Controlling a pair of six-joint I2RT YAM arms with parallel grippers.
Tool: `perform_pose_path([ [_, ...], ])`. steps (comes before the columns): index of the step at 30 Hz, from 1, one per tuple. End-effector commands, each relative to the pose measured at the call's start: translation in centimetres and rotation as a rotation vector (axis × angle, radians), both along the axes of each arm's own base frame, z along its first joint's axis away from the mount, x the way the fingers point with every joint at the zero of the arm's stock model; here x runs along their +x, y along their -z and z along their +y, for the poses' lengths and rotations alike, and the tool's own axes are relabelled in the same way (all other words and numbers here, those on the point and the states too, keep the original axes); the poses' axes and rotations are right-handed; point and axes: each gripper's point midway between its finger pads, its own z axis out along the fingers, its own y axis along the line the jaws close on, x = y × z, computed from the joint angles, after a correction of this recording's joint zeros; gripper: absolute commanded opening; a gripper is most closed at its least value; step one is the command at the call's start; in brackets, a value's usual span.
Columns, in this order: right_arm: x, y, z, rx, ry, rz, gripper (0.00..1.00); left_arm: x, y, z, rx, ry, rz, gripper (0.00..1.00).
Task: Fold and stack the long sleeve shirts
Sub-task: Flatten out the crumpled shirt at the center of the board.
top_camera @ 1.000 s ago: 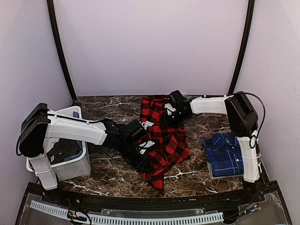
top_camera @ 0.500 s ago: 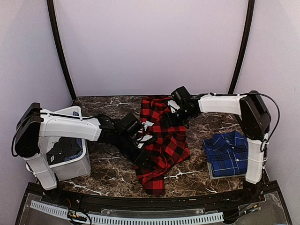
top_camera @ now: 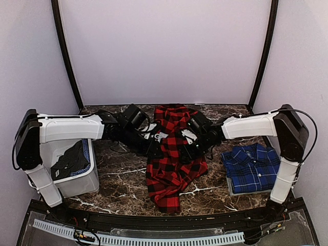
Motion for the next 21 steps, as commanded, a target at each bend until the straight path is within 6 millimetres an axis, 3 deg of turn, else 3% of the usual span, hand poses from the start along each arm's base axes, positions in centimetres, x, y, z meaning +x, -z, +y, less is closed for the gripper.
perform_pose_path([
  [1, -2.7, -2.4, -0.4, 0.018, -0.010, -0.021, 0.35, 0.0, 1.5, 0.0, 0.039, -0.014, 0.040, 0.48],
  [6, -7.5, -2.8, -1.3, 0.020, -0.037, 0.013, 0.11, -0.7, 2.1, -0.5, 0.018, 0.029, 0.071, 0.42],
  [12, -13.1, -0.9, -4.0, -0.012, -0.047, 0.093, 0.08, -3.1, 3.2, -1.1, -0.033, 0.120, 0.166, 0.34],
  [14, -14.3, -0.4, -4.7, -0.015, -0.044, 0.116, 0.09, -3.9, 3.9, -0.9, -0.035, 0.139, 0.195, 0.31],
  [18, -15.8, -0.1, -5.9, -0.016, -0.042, 0.133, 0.22, -5.3, 5.0, -0.4, -0.022, 0.166, 0.233, 0.29],
  [21, -16.0, -0.9, -7.0, -0.029, -0.022, 0.116, 0.40, -5.4, 5.6, 0.1, 0.005, 0.147, 0.236, 0.29],
])
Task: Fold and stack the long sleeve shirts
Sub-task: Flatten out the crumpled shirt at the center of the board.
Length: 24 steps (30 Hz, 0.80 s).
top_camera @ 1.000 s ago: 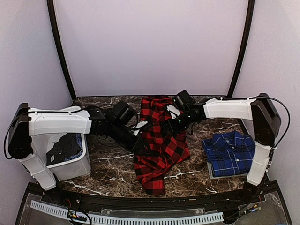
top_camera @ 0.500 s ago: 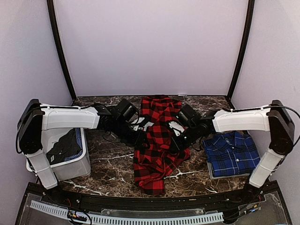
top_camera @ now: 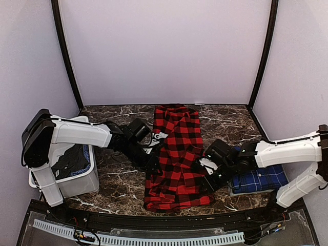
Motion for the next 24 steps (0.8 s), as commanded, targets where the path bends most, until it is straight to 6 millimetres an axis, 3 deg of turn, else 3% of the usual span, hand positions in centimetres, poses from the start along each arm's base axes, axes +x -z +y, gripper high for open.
perform_pose_path([
  [1, -0.1, -2.1, -0.6, 0.023, 0.038, -0.039, 0.47, -0.9, 0.4, 0.6, 0.012, 0.015, 0.008, 0.30],
  [5, 2.3, -5.4, -0.4, 0.042, 0.089, -0.164, 0.68, 0.2, 0.1, 1.1, 0.048, -0.048, -0.032, 0.36],
  [11, 6.4, -8.2, 2.1, 0.089, 0.145, -0.320, 0.77, -0.4, 0.9, 2.8, 0.105, -0.095, -0.022, 0.46],
  [19, 12.1, -7.6, 4.1, 0.029, 0.179, -0.435, 0.78, -3.0, 2.2, 3.2, 0.130, -0.087, 0.027, 0.55],
  [24, 14.3, -6.9, 3.5, 0.023, 0.219, -0.451, 0.77, -4.3, 2.5, 2.5, 0.127, -0.072, 0.045, 0.55],
])
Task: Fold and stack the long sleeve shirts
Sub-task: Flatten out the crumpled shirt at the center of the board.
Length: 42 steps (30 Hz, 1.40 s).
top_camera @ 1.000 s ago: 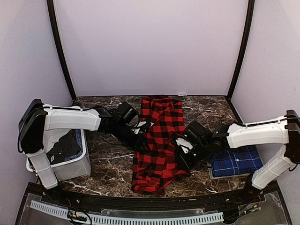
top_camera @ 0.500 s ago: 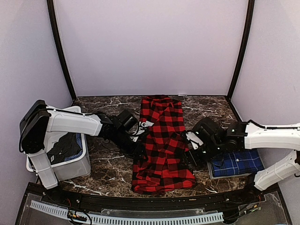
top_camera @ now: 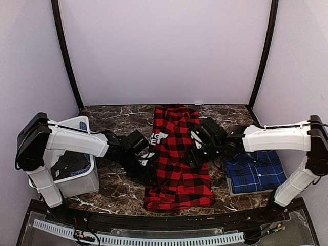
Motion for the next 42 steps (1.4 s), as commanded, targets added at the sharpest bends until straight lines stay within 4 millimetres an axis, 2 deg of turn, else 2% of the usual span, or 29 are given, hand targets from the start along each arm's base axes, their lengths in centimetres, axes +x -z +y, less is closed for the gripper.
perform_pose_path([
  [1, 3.1, -1.3, 0.1, 0.039, 0.043, -0.080, 0.77, -1.1, -0.7, -0.4, -0.022, -0.008, 0.013, 0.55],
  [7, 4.2, -0.8, -0.6, 0.053, 0.064, -0.093, 0.77, -2.1, 0.3, -0.4, 0.015, -0.002, 0.035, 0.55],
  [12, 5.5, 0.0, -1.1, 0.044, 0.094, -0.101, 0.77, -2.0, 0.4, -0.8, 0.013, -0.008, 0.038, 0.58],
  [15, 6.6, 0.6, -1.6, 0.037, 0.133, -0.092, 0.77, -2.0, 0.4, -1.3, 0.007, -0.007, 0.040, 0.55],
  [19, 7.7, 1.9, -2.3, 0.011, 0.176, -0.052, 0.77, -1.7, 0.2, -1.5, 0.009, -0.012, 0.028, 0.43],
  [22, 8.2, 2.9, -2.7, -0.013, 0.199, -0.031, 0.77, -1.4, -0.1, -1.7, 0.004, -0.020, 0.013, 0.29],
  [26, 8.8, 3.6, -2.9, -0.021, 0.230, -0.012, 0.74, -1.1, -0.9, -1.9, -0.015, -0.028, -0.003, 0.15],
  [31, 9.4, 4.8, -3.5, -0.027, 0.270, 0.018, 0.71, -0.5, -1.7, -2.0, -0.020, -0.040, -0.040, 0.01],
  [39, 9.0, 6.3, -2.8, -0.007, 0.265, 0.076, 0.68, 0.2, -2.2, -1.7, -0.020, -0.068, -0.080, 0.00],
  [42, 8.9, 6.5, -2.6, 0.006, 0.263, 0.086, 0.63, 0.2, -2.4, -1.6, -0.021, -0.070, -0.086, 0.00],
])
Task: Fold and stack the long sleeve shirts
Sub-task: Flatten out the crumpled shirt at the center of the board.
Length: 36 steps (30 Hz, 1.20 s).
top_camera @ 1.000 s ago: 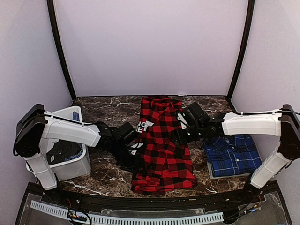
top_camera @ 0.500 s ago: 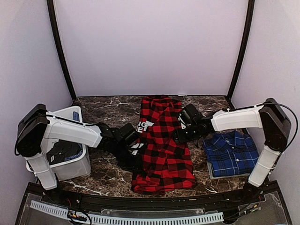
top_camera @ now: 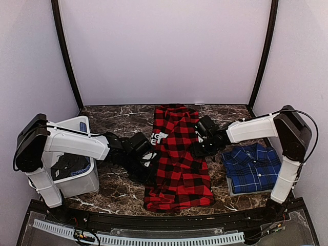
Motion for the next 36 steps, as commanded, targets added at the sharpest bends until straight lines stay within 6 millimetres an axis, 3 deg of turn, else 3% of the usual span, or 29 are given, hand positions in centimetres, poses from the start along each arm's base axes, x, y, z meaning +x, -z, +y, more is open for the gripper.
perform_pose_path([
  [1, 0.3, -0.3, 1.0, 0.053, 0.006, 0.005, 0.61, 0.8, -2.2, -0.5, -0.043, -0.015, -0.060, 0.00],
  [10, -0.2, 0.7, 1.4, 0.069, -0.002, 0.041, 0.39, 0.9, -2.8, -0.5, -0.060, -0.019, -0.078, 0.00],
  [17, 0.0, -0.5, 1.2, 0.065, 0.014, 0.024, 0.09, 1.8, -3.6, -0.2, -0.048, -0.047, -0.122, 0.00],
  [19, 0.3, -1.4, 1.2, 0.068, 0.017, 0.008, 0.01, 2.4, -4.2, 0.2, -0.035, -0.068, -0.153, 0.00],
  [28, 2.3, -7.5, 1.0, 0.074, 0.040, -0.116, 0.00, 6.1, -7.7, 3.3, 0.054, -0.206, -0.317, 0.00],
  [32, 3.5, -10.5, 0.3, 0.056, 0.058, -0.190, 0.00, 8.6, -10.9, 5.1, 0.078, -0.277, -0.428, 0.00],
  [36, 6.3, -14.1, -1.6, 0.039, 0.102, -0.275, 0.00, 12.1, -15.3, 7.5, 0.096, -0.343, -0.547, 0.00],
])
